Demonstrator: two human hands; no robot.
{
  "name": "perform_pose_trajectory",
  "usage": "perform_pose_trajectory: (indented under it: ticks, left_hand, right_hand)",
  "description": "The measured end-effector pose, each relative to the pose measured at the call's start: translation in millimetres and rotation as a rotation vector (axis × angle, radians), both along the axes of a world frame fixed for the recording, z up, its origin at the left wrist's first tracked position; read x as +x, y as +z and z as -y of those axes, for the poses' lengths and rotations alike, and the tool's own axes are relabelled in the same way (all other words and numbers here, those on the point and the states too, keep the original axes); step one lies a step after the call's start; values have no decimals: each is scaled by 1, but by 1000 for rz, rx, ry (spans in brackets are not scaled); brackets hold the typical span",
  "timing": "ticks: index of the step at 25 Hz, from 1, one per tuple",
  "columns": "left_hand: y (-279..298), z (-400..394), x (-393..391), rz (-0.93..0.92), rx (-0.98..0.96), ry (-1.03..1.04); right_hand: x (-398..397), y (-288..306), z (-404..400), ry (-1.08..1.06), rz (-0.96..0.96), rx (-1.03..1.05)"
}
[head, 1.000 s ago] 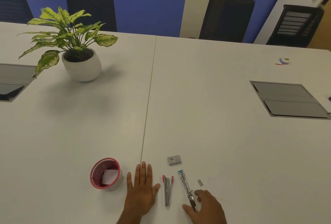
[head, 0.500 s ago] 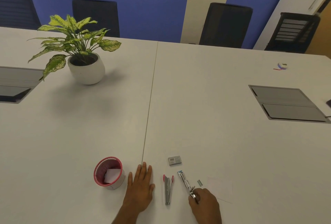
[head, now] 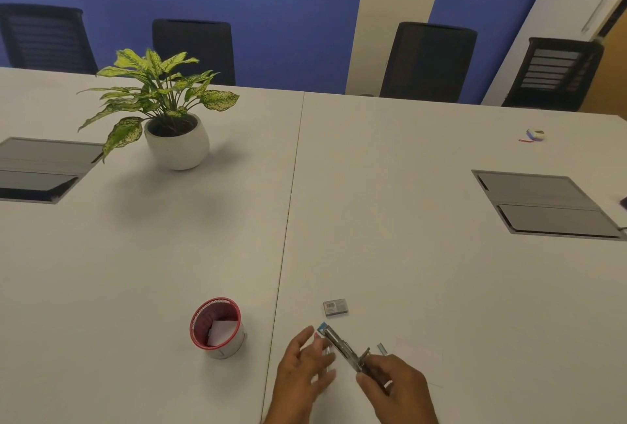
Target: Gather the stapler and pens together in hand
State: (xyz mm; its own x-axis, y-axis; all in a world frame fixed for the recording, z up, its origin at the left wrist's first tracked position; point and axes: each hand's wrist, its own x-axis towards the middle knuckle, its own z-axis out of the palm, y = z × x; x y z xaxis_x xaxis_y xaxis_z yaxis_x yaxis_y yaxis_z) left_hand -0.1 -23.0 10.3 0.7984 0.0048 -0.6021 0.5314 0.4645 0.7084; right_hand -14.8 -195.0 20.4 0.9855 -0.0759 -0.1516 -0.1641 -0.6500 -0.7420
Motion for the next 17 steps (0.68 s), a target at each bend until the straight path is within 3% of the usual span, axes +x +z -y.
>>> perform_pose_trajectory:
  ticks: [3,11,15,17]
  left_hand:
    - [17,2,-4,4,-175,34]
    - [30,3,-15,23,-213,128]
    - [27,2,-16,38,-205,149]
    - [25,-1,-16,44,-198,161]
  right_hand:
    - [-8,18,-3,48,-5,58]
    - [-14,31,-6,74,11,104]
    - [-4,24,3,-104,22,182]
    - [10,15,14,-185,15,84]
